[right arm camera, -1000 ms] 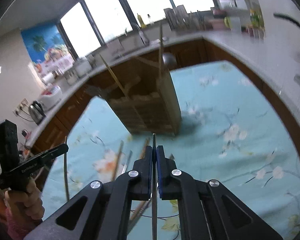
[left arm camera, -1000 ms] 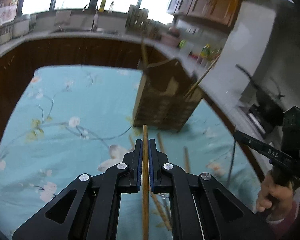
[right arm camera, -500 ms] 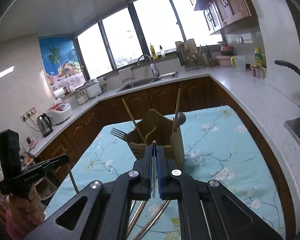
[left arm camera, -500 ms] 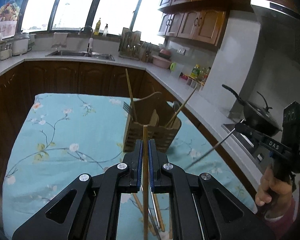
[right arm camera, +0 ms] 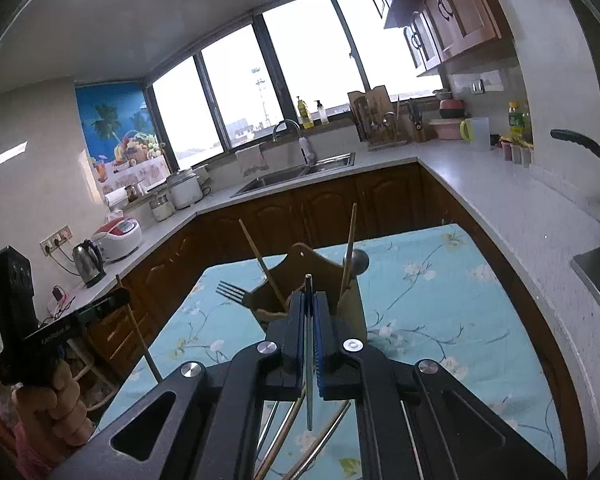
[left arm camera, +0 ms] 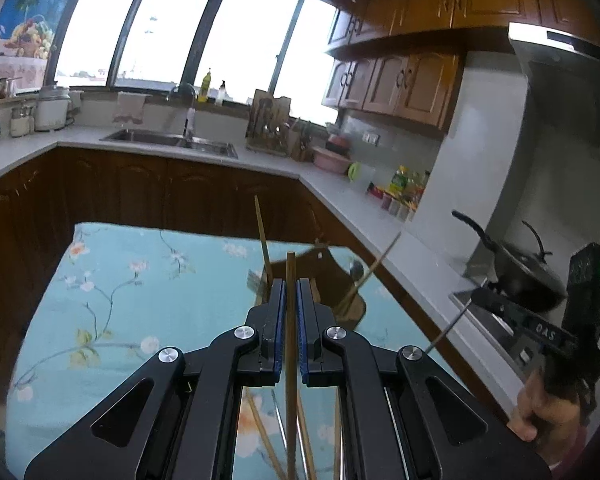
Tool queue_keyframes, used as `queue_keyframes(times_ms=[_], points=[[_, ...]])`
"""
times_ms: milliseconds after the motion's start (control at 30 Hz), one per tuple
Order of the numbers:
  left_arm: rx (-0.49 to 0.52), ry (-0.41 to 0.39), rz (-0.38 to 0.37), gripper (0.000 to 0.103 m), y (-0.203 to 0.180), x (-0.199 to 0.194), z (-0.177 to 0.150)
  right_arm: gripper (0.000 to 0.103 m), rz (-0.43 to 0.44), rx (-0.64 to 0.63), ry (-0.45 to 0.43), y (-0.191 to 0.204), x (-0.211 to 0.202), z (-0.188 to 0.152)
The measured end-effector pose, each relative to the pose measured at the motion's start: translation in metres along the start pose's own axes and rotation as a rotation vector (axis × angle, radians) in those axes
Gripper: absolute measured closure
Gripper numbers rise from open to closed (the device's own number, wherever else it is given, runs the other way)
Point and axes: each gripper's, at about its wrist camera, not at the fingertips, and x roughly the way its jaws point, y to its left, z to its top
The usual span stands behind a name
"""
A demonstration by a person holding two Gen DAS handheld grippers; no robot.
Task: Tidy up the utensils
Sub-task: 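Lift both chopsticks and carry them over the wooden holder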
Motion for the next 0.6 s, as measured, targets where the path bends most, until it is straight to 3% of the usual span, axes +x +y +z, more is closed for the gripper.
queue_keyframes(times_ms=[367, 600], points=[[-0.024, -0.212, 0.049, 0.099, -0.011, 0.028, 0.065, 0.099, -0.009, 0.0, -0.109, -0.005, 0.011, 0.054], [-0.058, -0.307, 0.107, 0.099, -0.011, 0.062, 0.095, 0.099, -0.028, 0.019, -0.17, -0.013, 0.033, 0.081]])
